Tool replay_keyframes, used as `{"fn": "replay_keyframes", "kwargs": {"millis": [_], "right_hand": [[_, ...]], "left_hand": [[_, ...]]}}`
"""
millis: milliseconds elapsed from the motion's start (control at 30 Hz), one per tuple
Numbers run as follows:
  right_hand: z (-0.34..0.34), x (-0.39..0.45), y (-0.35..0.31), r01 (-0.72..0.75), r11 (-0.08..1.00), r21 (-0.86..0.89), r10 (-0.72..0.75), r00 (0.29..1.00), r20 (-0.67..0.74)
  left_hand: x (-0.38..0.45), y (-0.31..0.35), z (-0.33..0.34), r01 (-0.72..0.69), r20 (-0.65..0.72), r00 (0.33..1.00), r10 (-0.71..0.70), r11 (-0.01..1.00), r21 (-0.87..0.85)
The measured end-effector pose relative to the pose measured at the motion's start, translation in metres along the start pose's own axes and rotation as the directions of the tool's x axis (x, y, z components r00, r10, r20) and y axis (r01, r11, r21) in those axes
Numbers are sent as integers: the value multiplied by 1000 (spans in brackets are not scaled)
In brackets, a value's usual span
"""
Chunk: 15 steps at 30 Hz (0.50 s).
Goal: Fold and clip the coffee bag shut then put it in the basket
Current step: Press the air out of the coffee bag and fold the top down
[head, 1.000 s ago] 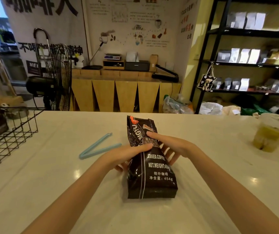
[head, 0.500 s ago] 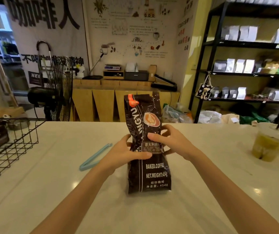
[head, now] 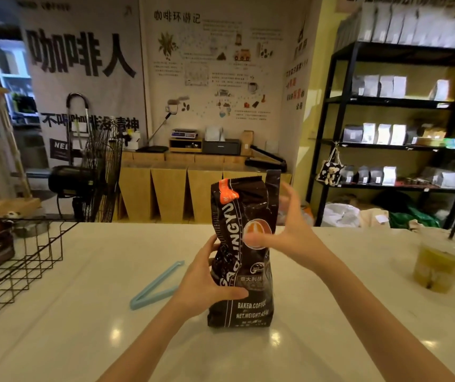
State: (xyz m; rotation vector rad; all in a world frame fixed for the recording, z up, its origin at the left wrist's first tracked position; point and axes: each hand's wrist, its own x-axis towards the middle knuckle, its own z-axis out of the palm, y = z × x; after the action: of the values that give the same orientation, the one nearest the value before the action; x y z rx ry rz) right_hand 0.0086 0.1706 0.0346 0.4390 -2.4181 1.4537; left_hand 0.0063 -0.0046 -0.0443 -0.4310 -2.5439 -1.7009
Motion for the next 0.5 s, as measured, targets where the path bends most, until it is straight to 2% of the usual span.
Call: {"fn": "replay_keyframes", "kwargs": {"millis": [67, 100, 133, 200, 267, 333, 400, 500], "right_hand": [[-2, 3, -27, 202, 963, -177, -226, 965, -130], [0, 5, -41, 289, 908, -304, -341, 931, -134], [3, 8, -54, 363, 822, -439, -443, 891, -94], [13, 17, -74, 486, 563, -668, -566, 816, 117], [29, 27, -86, 567, 278, -776, -501, 774, 386], [45, 35, -95, 576, 125, -808, -321, 794, 516], [52, 40, -103, 541, 122, -832, -215, 833, 510], [51, 47, -109, 501, 172, -848, -190, 861, 471]], "left_hand": [[0, 1, -1, -2, 2, 1000, 2, 1000, 17], [0, 2, -1, -6, 6, 1000, 6, 1000, 20], [-1, 3, -2, -6, 13, 1000, 6, 1000, 17], [-2, 6, -2, -7, 22, 1000, 7, 1000, 12], [-3, 9, -3, -16, 22, 1000, 15, 1000, 25], [-3, 12, -5, -35, 25, 999, 34, 999, 39], [-4, 14, -6, -45, 21, 999, 43, 997, 56], [-4, 14, -5, -27, 59, 998, 26, 999, 27]]}}
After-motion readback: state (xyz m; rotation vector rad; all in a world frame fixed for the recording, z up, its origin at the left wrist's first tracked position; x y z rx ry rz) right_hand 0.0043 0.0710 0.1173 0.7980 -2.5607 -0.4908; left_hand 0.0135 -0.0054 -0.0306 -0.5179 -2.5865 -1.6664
